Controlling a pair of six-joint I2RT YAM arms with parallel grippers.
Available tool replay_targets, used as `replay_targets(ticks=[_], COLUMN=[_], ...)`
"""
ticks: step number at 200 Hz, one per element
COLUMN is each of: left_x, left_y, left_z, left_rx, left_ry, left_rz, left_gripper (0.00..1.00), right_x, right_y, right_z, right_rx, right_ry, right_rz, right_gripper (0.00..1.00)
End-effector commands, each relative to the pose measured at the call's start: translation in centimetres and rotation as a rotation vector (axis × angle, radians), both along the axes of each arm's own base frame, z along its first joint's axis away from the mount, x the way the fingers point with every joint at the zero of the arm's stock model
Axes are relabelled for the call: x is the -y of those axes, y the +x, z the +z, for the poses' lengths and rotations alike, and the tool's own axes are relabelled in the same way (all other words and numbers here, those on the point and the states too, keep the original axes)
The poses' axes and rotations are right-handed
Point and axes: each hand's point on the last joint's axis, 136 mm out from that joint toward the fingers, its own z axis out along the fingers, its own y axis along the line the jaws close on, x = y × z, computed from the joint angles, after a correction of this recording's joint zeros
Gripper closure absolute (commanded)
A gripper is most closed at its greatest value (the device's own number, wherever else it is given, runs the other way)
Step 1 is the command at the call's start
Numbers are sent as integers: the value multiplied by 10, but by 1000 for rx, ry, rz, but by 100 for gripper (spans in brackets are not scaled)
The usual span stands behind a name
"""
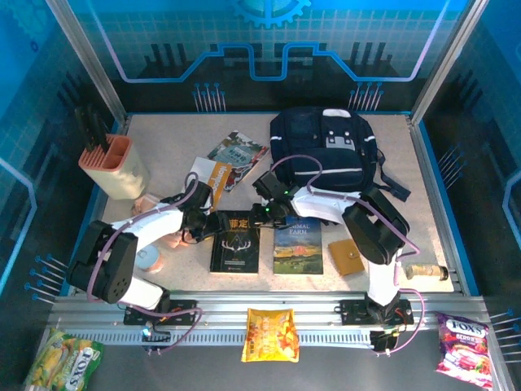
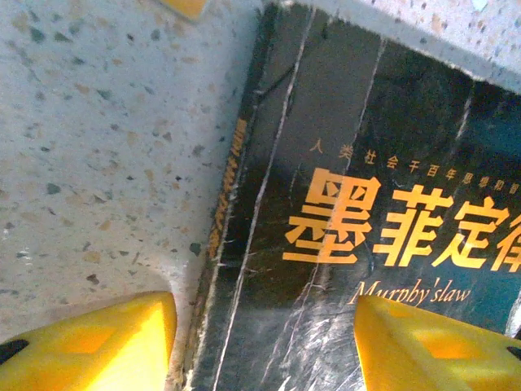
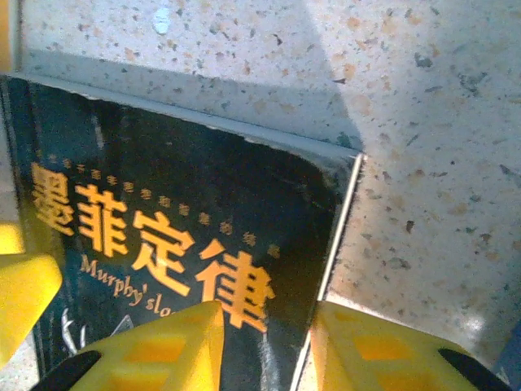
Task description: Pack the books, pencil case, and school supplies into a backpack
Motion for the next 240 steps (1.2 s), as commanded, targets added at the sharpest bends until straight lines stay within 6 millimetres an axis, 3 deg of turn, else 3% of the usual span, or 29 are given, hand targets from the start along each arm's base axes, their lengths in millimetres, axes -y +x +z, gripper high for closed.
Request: replay_targets(ticks=[1,58,107,134,240], left_x=[8,24,50,53,46], left_y=[-2,-1,2,-1,3], left_z=[-1,12,67,82,48], left_rx=[-21,16,147,182,115], left_ry=[-56,-160,-368,-415,-438], left_rz=[-18,-54,-112,-107,53], left_gripper=[41,42,44,45,58], right_x=[-4,1,8,13,30], right_y=[-7,-3,2,3,4], right_z=[-8,-24,-30,-33,-47], right_rx=[-36,-60,-66,-65,-87], right_ry=[-23,-51,-43,-47,-108], right_rz=[28,3,-41,-65,-106], right_gripper=[69,76,78,80,87])
